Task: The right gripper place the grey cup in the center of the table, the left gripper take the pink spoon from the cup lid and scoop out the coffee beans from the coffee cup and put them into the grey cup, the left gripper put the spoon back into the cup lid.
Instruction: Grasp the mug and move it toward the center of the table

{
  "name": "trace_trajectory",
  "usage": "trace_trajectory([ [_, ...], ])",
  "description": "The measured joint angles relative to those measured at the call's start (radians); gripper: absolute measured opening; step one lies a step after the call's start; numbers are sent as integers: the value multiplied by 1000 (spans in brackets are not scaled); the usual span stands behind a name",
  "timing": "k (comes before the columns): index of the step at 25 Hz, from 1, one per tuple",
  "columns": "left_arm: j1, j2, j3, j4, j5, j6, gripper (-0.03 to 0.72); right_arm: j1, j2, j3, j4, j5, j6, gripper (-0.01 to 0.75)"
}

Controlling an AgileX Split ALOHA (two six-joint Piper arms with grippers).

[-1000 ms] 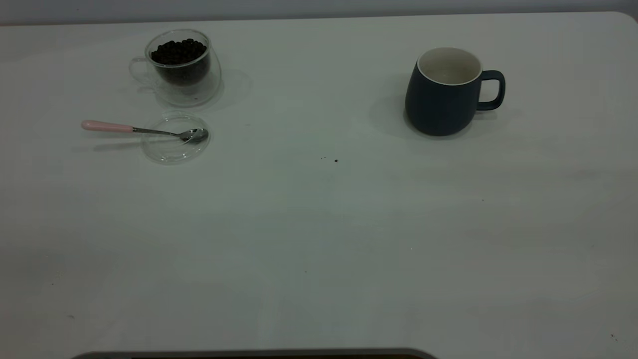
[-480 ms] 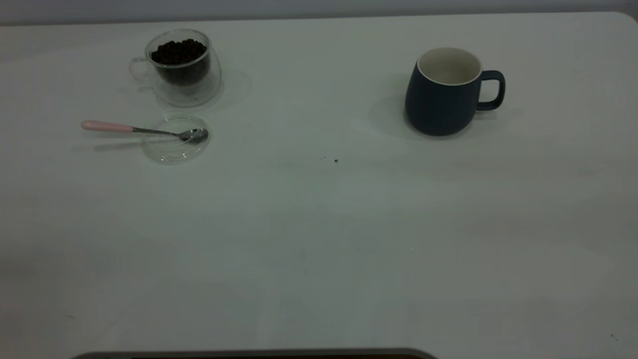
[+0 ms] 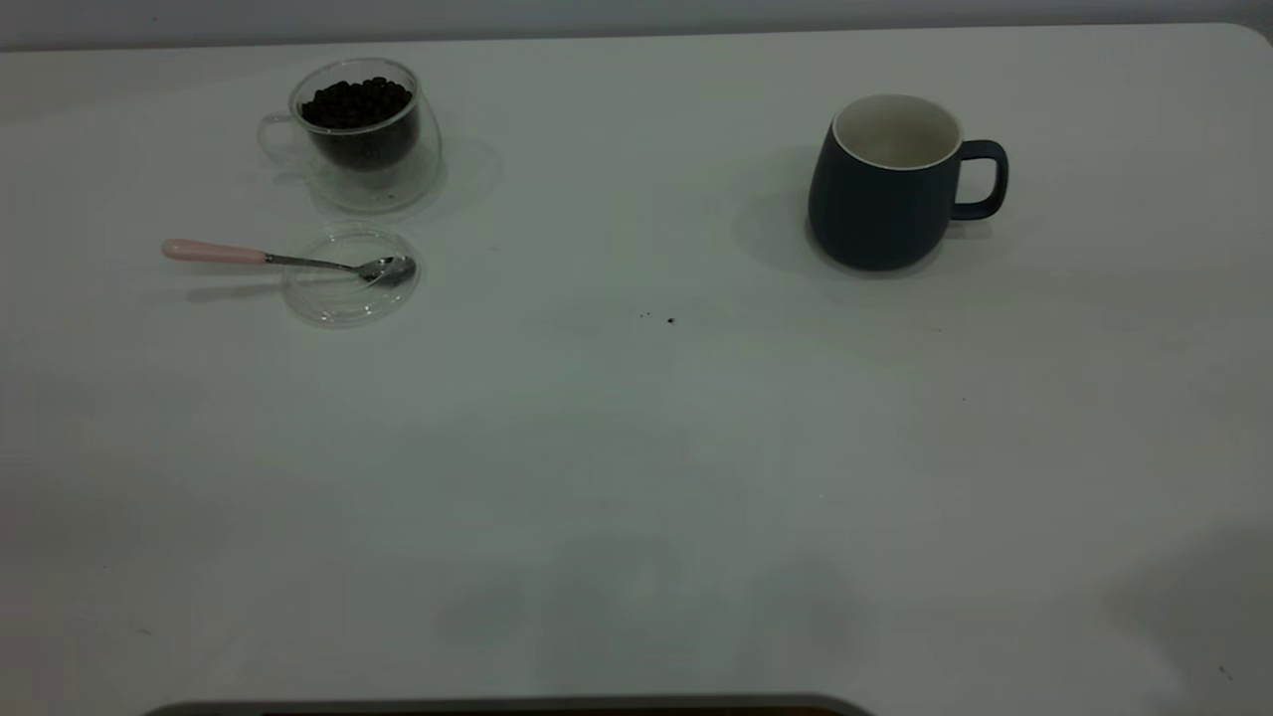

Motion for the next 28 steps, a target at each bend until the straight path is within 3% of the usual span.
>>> trace_trajectory([
  [13, 0, 0, 0, 0, 0, 0, 480, 0, 783, -361, 187, -146, -614, 586],
  [22, 0, 0, 0, 0, 0, 0, 480, 0, 1135, -646, 254, -171, -1088, 575],
  [28, 0, 0, 0, 0, 0, 0, 480, -11, 1293, -771, 263, -190, -1308, 573],
])
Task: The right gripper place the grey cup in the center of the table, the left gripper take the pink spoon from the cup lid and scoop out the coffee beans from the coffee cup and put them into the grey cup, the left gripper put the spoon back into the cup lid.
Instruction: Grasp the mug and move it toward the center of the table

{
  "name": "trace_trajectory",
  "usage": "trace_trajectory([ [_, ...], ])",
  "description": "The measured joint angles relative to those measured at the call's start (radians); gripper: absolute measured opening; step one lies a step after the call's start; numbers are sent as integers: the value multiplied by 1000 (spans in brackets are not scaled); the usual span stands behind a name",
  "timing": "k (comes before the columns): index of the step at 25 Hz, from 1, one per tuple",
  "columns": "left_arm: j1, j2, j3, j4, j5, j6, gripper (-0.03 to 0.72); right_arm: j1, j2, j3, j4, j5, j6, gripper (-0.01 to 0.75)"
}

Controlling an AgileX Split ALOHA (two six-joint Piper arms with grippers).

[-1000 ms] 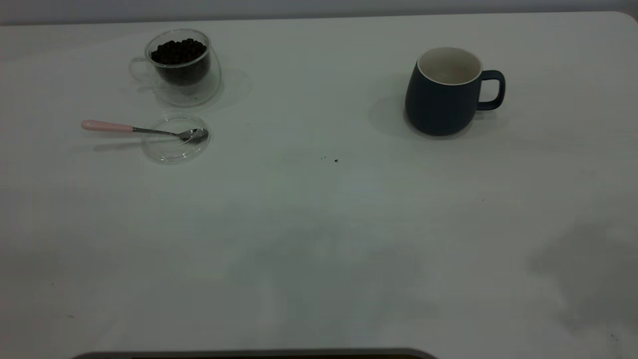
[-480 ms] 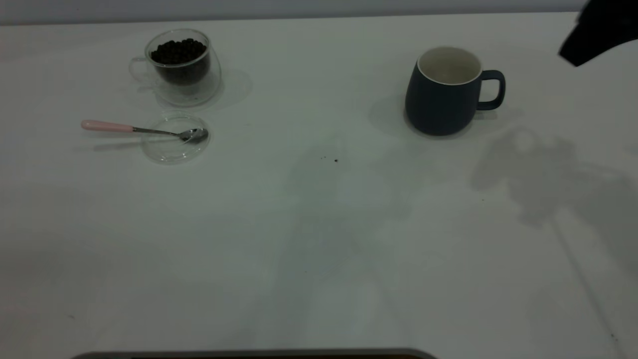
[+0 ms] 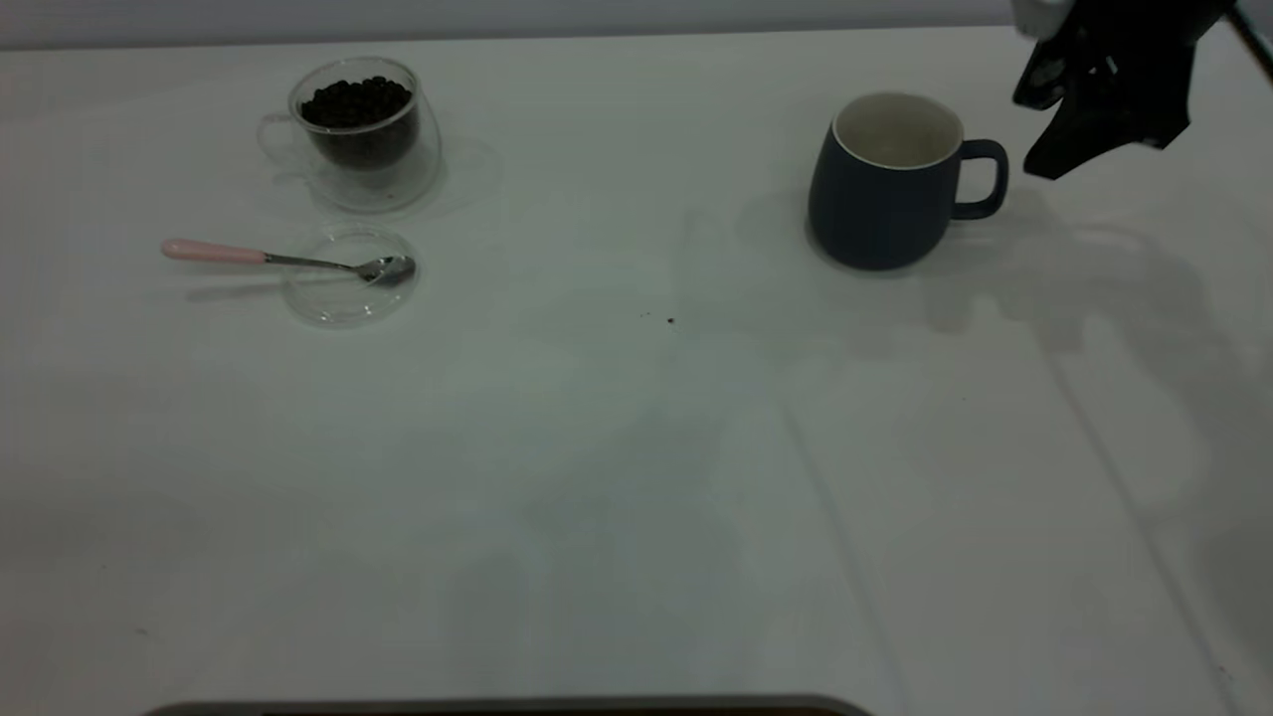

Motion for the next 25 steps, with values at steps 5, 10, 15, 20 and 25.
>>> trace_trajectory([
  [5, 0, 0, 0, 0, 0, 0, 480, -7, 80, -72, 31, -38, -83, 573],
  [10, 0, 0, 0, 0, 0, 0, 480, -14, 131, -93, 112, -56, -166, 573],
  [15, 0, 0, 0, 0, 0, 0, 480, -4, 166, -94, 259, -68, -283, 573],
  [20, 0, 0, 0, 0, 0, 0, 480, 36, 176, -94, 381, -93, -292, 573],
  [25, 0, 0, 0, 0, 0, 0, 480, 85, 177, -94, 431, -111, -292, 573],
])
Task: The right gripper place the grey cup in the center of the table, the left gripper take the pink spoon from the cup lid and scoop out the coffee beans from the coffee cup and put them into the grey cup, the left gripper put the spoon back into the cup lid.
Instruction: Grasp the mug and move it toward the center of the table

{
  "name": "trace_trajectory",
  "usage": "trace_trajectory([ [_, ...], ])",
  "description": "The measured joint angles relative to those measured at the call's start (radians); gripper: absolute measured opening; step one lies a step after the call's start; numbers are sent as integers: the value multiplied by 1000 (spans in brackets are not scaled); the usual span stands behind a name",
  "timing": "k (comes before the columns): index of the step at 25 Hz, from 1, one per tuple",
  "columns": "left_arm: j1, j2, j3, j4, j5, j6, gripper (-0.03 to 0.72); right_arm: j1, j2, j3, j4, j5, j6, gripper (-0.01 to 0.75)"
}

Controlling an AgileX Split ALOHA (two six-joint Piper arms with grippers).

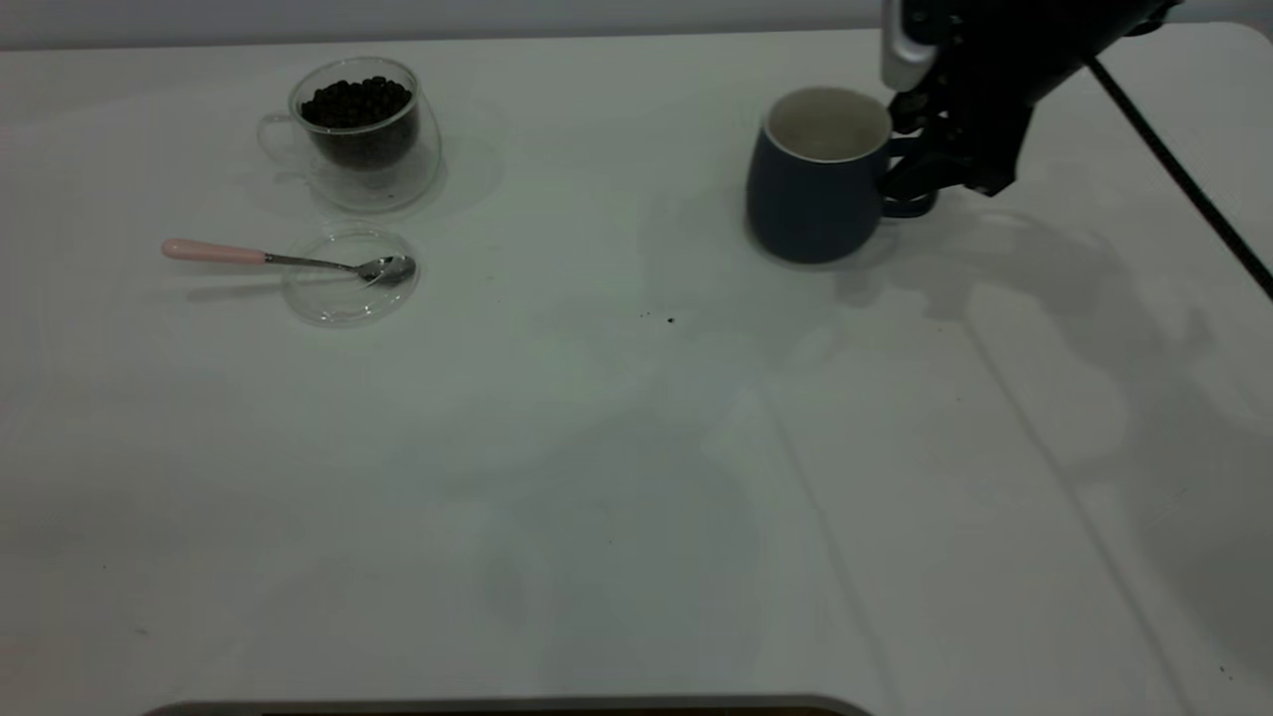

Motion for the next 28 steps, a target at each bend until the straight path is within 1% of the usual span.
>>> trace_trajectory([
  [6, 0, 0, 0, 0, 0, -1, 480, 76, 12, -4, 38, -19, 0, 573],
  [12, 0, 0, 0, 0, 0, -1, 480, 159, 22, -4, 102, -63, 0, 573],
  [20, 0, 0, 0, 0, 0, -1, 480, 205, 25, -4, 171, -90, 0, 573],
  [25, 0, 0, 0, 0, 0, -1, 480, 217, 24, 2, 183, -92, 0, 573],
  [28, 0, 0, 0, 0, 0, -1, 480, 216, -23, 39, 179, -93, 8, 573],
])
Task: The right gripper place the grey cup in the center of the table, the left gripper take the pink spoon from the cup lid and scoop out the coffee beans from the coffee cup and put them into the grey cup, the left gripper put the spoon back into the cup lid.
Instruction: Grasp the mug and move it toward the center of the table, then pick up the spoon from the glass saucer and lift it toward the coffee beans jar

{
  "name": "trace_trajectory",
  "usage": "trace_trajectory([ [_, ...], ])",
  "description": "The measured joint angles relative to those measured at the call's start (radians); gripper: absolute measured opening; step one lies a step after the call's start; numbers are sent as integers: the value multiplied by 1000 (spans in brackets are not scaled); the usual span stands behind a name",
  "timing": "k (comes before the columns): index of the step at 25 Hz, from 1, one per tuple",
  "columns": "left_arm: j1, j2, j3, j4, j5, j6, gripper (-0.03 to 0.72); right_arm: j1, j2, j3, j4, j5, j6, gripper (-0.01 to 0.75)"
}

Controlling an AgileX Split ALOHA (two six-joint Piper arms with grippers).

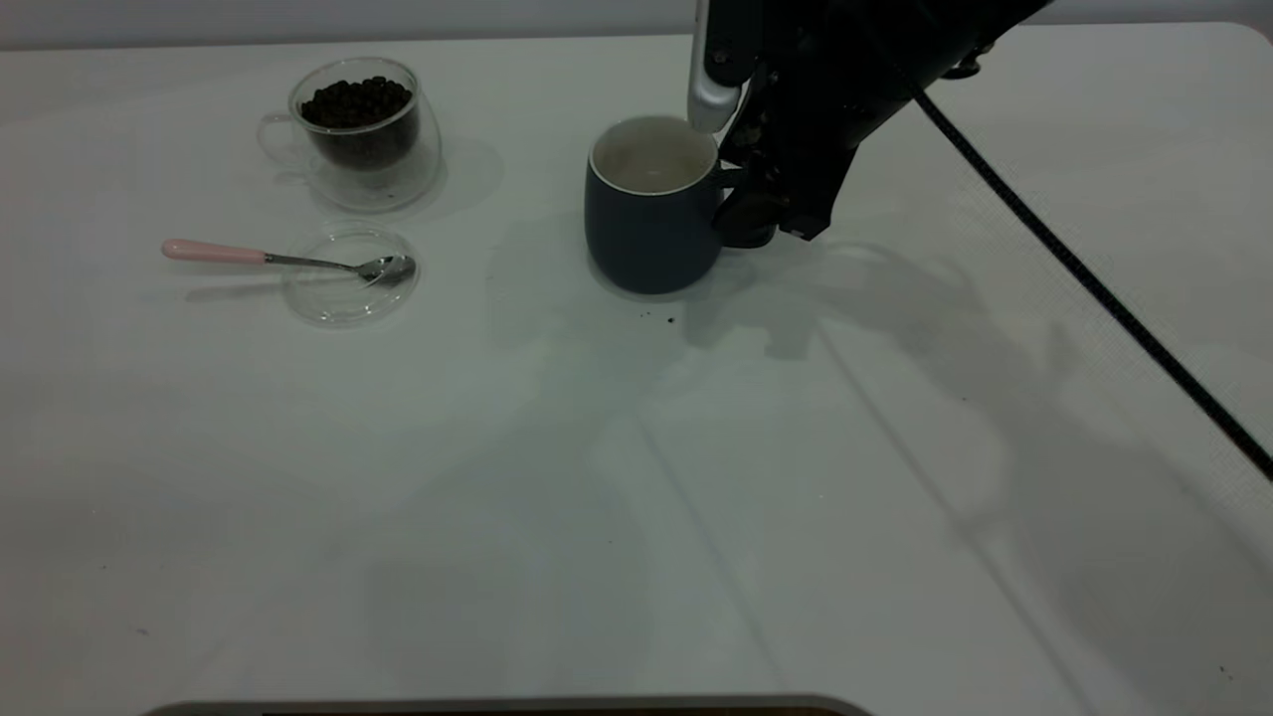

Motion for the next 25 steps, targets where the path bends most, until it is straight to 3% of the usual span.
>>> trace_trajectory([
  [9, 0, 0, 0, 0, 0, 0, 480, -50, -292, 257, -21, -53, 121, 573],
  [11, 0, 0, 0, 0, 0, 0, 480, -49, -395, 333, 26, -56, 281, 573],
  [17, 0, 0, 0, 0, 0, 0, 480, -49, -789, 607, 94, 2, 1024, 573],
  [21, 0, 0, 0, 0, 0, 0, 480, -49, -1018, 761, -105, 154, 1275, 573],
  [25, 0, 0, 0, 0, 0, 0, 480, -49, -1218, 843, -486, 402, 1611, 573],
])
